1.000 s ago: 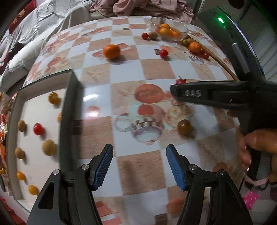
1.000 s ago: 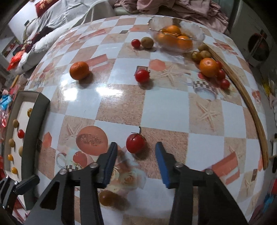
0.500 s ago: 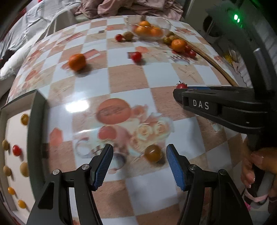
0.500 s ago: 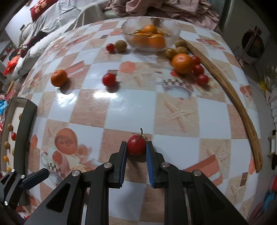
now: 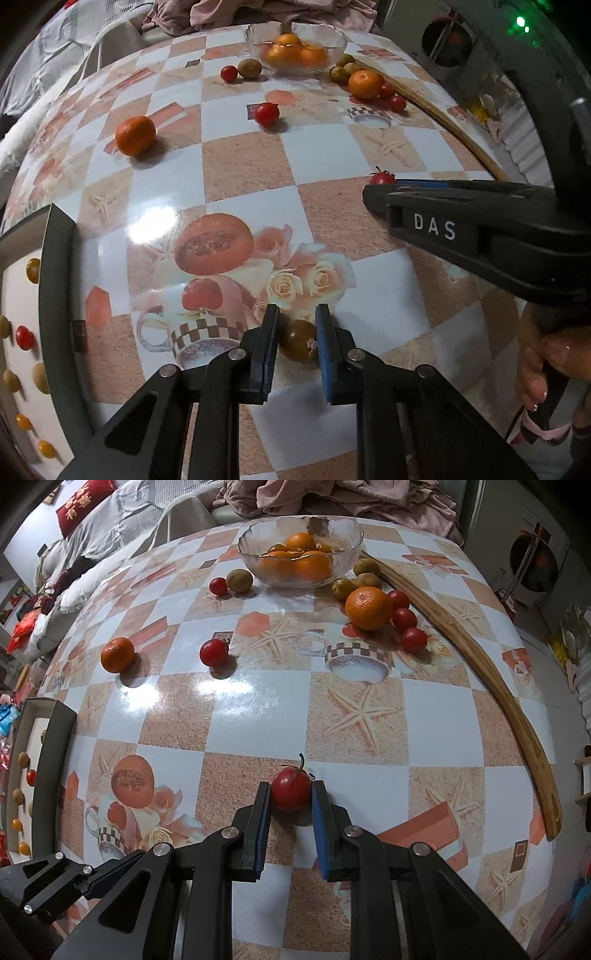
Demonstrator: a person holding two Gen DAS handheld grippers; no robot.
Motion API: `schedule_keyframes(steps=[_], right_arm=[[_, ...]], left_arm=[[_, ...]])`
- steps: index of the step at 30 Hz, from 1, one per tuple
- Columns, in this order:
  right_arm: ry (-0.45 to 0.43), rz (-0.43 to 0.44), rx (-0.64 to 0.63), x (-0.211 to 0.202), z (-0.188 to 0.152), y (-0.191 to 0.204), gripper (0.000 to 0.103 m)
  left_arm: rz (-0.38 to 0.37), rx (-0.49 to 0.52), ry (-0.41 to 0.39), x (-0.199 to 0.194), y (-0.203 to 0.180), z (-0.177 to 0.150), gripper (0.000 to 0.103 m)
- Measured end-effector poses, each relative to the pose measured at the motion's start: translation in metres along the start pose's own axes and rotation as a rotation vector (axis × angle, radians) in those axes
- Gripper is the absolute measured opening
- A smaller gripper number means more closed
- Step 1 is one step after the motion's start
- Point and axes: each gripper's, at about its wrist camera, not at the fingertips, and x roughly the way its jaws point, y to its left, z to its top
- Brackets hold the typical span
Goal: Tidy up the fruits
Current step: 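Grasp a dark brown cherry tomato with the left gripper while the right gripper grasps a red tomato, then carry both held tomatoes over the white tray and lower them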
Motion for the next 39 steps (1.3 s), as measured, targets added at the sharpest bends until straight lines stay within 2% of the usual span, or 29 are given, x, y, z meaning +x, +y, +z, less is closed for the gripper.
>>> schedule_keyframes(steps=[2, 6, 20, 39], right_arm=[[0.004, 0.012, 0.010, -0.001, -0.001, -0.001, 0.023], [0.012, 0.028, 0.016, -0.002, -0.005, 0.000, 0.023], [0.039, 0.046, -0.014, -0.014, -0.024, 0.024, 0.023], [0.034, 0.070, -0.095, -0.022, -0.019, 0.083, 0.023]], left_arm=[[-0.040, -0.039, 0.006, -0.003, 0.007, -0.002, 0.021], [-0.051, -0.070, 0.008, -0.013, 0.022, -0.008, 0.021], [-0.016, -0.091, -0.019, -0.045, 0.054, -0.017, 0.021], [0.025, -0.176, -0.083, -0.081, 0.112, -0.028, 0.021]])
